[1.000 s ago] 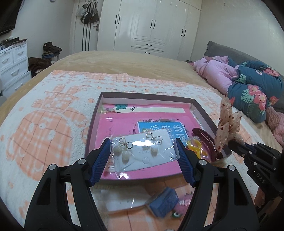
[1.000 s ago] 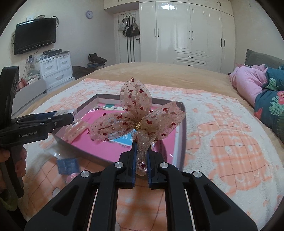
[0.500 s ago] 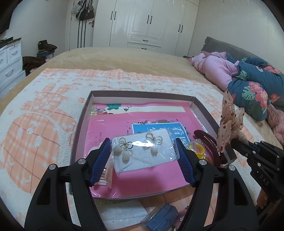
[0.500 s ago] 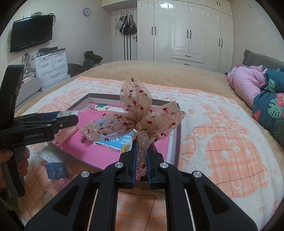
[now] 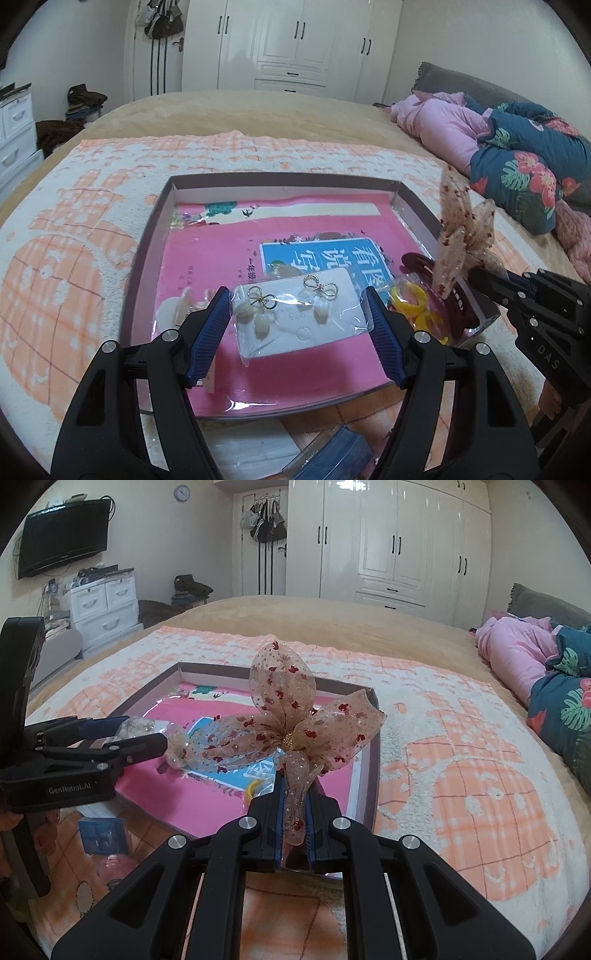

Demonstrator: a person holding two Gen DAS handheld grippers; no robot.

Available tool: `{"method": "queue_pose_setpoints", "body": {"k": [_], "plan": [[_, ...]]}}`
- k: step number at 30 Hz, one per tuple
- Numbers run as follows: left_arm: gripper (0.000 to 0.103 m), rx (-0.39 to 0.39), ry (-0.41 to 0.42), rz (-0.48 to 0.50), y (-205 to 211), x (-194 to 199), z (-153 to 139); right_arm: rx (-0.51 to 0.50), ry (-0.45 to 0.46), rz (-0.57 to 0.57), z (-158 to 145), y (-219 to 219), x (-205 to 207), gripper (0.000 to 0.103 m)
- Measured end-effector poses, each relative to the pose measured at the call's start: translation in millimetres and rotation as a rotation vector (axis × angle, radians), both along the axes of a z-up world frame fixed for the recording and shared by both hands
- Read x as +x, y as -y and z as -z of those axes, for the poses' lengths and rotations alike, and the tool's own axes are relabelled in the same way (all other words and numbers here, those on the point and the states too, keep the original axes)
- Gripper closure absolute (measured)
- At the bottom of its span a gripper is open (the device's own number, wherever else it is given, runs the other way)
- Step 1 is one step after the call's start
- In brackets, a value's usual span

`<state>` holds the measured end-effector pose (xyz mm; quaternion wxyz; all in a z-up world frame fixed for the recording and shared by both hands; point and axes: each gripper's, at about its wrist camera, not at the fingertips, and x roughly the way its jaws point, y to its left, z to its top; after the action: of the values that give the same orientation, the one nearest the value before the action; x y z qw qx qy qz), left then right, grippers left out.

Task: Organize jewelry
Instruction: 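Carry the bow and earring card into the tray and open both tools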

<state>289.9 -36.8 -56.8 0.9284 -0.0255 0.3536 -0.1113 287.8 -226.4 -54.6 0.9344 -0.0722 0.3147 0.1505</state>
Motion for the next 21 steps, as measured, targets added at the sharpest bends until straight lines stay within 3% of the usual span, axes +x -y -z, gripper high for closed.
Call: {"method": "queue_pose_setpoints", "body": {"k": [11, 21], "plan": [[0.040, 0.023, -0.025, 0.017, 3.4, 3.6, 9.5, -0.007, -0.068, -0.046, 13.9, -8.2, 18.4, 0.093], [0.040, 0.026, -0.021, 0.014, 4.7, 2.8, 9.7, 0.006, -0.090, -0.052, 18.0, -10.0, 14.2, 0.085]]}}
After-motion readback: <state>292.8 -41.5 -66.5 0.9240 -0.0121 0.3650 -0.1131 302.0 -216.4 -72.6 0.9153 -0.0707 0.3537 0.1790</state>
